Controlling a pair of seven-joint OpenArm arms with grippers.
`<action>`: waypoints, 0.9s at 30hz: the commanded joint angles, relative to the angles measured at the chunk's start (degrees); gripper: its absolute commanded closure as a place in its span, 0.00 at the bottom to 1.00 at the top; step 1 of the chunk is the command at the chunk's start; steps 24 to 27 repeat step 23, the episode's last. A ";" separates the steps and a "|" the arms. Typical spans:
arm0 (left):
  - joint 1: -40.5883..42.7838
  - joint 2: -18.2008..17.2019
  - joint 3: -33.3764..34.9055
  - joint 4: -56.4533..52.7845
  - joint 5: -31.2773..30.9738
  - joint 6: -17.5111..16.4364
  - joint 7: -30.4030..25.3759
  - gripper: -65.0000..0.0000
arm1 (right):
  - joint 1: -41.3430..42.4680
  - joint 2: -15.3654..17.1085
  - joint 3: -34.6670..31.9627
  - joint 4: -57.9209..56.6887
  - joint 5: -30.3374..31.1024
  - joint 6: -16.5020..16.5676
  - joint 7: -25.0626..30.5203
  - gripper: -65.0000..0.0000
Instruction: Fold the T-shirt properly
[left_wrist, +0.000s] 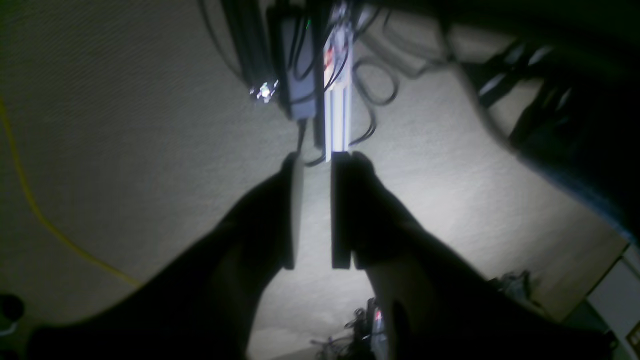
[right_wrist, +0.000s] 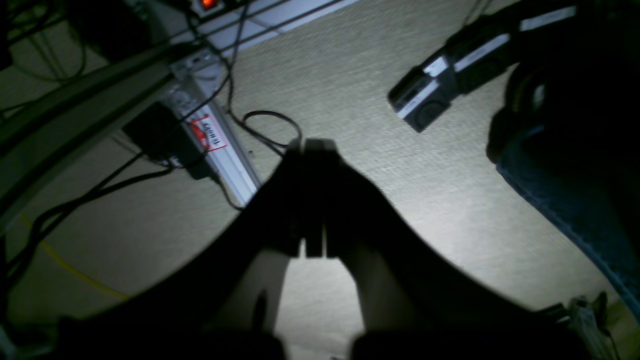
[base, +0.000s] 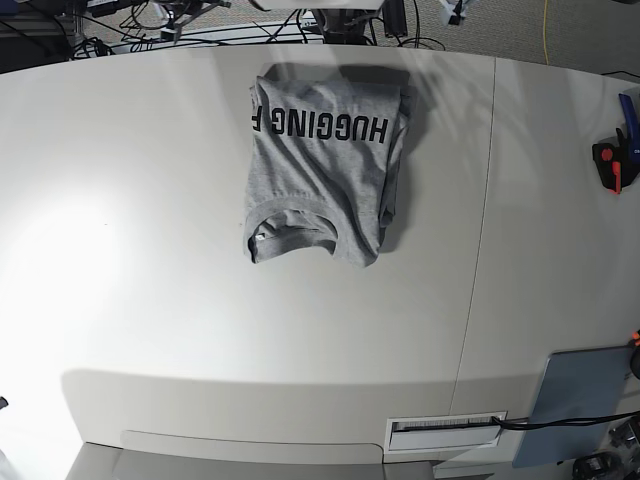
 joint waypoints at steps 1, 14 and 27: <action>0.24 0.11 0.04 0.02 -0.04 0.46 0.26 0.82 | -0.33 0.90 0.02 0.11 0.11 -0.07 0.42 1.00; -1.25 6.38 0.04 -0.11 2.32 7.65 0.22 0.82 | -0.33 5.07 -15.82 2.38 0.13 2.03 2.75 1.00; -1.11 6.80 -4.09 -0.11 4.02 7.58 0.22 0.82 | -0.35 5.09 -16.39 2.75 0.13 2.01 2.97 1.00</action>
